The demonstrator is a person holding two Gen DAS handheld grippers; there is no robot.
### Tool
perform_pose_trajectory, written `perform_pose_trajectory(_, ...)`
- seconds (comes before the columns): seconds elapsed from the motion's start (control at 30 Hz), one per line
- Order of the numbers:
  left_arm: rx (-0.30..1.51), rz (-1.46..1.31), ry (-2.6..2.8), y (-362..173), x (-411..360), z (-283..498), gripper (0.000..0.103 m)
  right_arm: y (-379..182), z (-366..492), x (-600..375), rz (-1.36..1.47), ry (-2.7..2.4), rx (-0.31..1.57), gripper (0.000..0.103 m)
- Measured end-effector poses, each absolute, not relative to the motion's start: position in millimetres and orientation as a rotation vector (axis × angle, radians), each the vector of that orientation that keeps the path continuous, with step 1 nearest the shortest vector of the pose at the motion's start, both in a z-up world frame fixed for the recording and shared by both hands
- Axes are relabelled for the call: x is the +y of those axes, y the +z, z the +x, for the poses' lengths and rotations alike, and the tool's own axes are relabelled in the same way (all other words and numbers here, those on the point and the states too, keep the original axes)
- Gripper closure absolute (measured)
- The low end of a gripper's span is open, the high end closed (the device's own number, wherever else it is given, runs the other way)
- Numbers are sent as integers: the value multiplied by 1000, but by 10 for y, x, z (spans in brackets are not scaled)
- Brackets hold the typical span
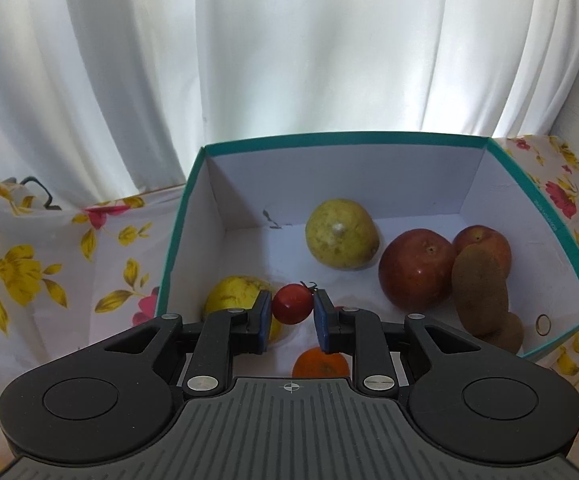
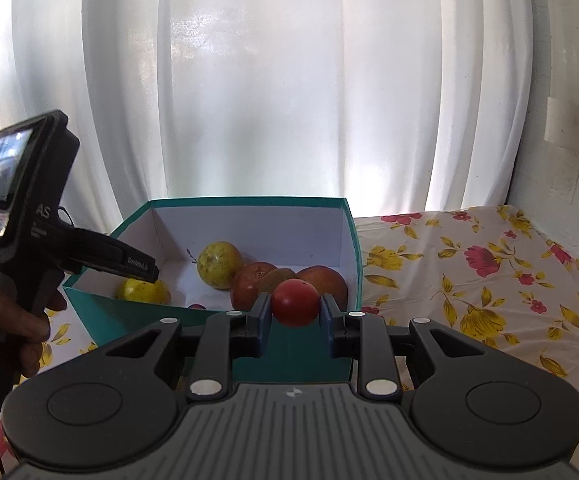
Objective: Organize fruits
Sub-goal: 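Lower both cherry tomatoes into the teal box and open both tools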
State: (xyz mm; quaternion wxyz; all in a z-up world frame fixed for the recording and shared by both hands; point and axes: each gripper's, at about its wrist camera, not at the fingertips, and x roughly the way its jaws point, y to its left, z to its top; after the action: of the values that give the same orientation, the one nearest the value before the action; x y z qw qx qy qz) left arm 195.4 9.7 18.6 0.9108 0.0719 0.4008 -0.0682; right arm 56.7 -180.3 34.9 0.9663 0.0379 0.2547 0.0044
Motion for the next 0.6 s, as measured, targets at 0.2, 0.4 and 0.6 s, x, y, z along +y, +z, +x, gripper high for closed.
perform_pose_trajectory(0.2,846,140,-153,141,117,2004,74,382,573,-1776,72,17,501,78)
perform_pose_trajectory(0.4,798,70,-171,363,251,1857,33,408,580,-1765,70,24,491,78)
perform_pose_trajectory(0.6,653,73,-95,728,449,1382,6,433,675,-1717,50,52,480,78)
